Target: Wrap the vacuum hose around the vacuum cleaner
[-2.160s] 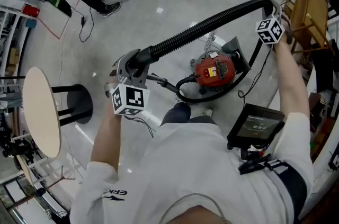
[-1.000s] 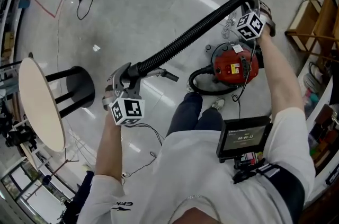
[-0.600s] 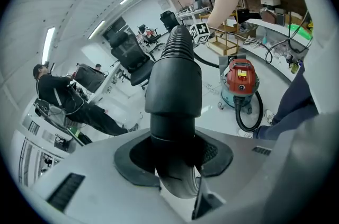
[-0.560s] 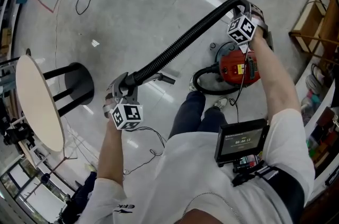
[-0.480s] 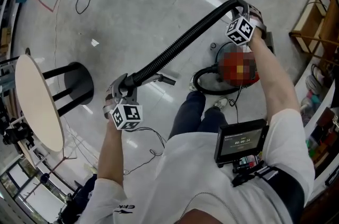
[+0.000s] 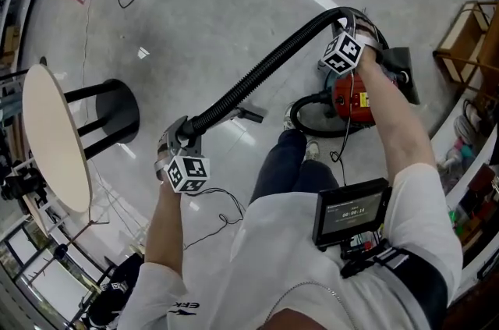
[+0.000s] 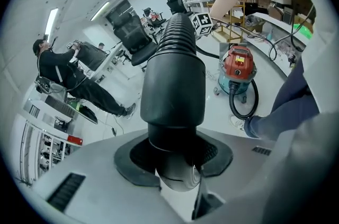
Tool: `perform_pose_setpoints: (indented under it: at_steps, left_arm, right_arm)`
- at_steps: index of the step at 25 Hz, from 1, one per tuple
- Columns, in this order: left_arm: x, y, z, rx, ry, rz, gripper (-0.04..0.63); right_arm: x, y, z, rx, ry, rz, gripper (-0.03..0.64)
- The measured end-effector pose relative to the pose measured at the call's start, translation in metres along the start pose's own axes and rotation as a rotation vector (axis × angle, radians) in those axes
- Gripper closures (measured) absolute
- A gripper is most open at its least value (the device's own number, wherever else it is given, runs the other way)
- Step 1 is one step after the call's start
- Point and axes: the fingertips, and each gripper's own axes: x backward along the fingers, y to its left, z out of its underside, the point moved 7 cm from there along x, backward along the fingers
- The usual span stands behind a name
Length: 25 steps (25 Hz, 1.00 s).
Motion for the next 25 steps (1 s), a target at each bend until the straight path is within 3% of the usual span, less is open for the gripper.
perform_pose_setpoints:
  at_steps: [13, 25]
  left_arm:
    - [0.018, -0.069, 0.061, 0.065, 0.129, -0.006, 0.457]
    - [0.053, -0.112, 0.085, 0.106, 0.158, -0.018, 0.459]
  right_arm:
    - [0.047, 0.071, 0.031, -0.016, -0.008, -0.089, 0.457]
    - [0.104, 0.11, 0.049, -0.036, -0.069, -0.097, 0.459]
